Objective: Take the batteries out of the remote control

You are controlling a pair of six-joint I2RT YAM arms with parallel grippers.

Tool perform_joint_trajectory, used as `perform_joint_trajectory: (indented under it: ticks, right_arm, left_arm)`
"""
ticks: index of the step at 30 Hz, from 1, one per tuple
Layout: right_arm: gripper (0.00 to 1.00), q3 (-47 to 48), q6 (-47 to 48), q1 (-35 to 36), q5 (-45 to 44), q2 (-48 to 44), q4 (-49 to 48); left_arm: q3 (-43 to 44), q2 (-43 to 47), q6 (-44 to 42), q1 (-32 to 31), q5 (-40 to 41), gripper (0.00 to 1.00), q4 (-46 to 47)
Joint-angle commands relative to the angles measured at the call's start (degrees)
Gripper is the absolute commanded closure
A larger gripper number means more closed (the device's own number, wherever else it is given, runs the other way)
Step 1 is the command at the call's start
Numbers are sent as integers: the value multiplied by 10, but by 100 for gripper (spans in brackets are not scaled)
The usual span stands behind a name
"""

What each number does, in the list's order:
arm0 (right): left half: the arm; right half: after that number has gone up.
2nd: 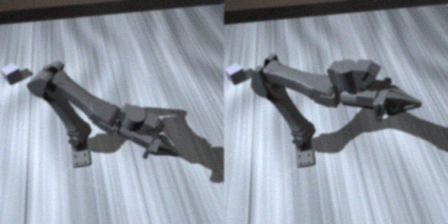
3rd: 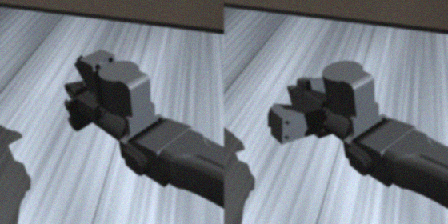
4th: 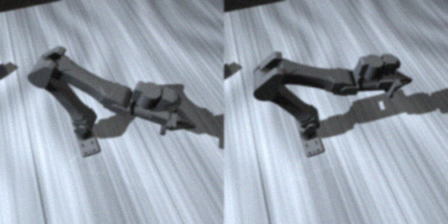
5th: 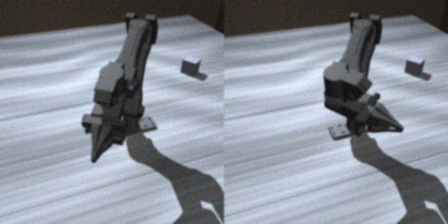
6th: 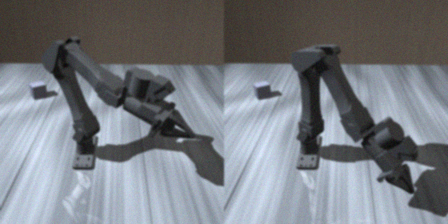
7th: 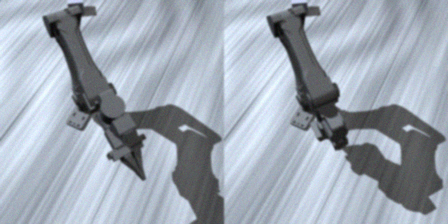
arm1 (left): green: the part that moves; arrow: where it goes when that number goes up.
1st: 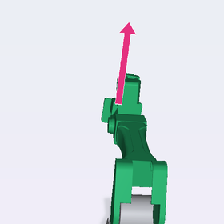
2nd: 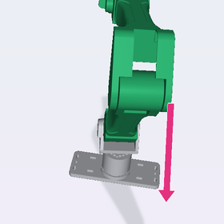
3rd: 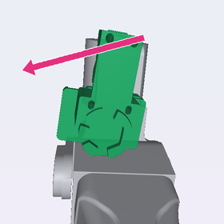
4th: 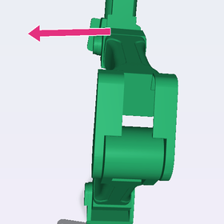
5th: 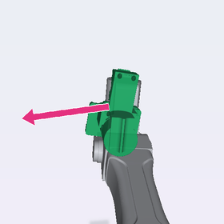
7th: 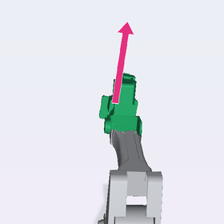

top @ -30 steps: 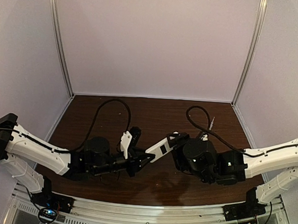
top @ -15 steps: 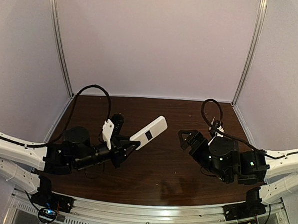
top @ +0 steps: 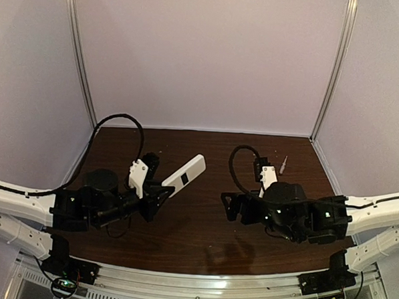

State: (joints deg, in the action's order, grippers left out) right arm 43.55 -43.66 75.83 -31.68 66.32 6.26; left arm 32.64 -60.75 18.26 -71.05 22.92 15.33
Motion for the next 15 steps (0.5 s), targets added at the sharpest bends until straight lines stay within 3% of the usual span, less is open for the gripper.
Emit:
perform_joint_trajectory:
  ticks: [1,15]
  right_arm:
    - [0,40,14,-2,-36,4,122]
    - [0,-43,119,-2,21,-106,20]
  left_arm:
    - [12,3,-3,11,22,100,-2]
    - [25,37,41,20,-5,100,-102]
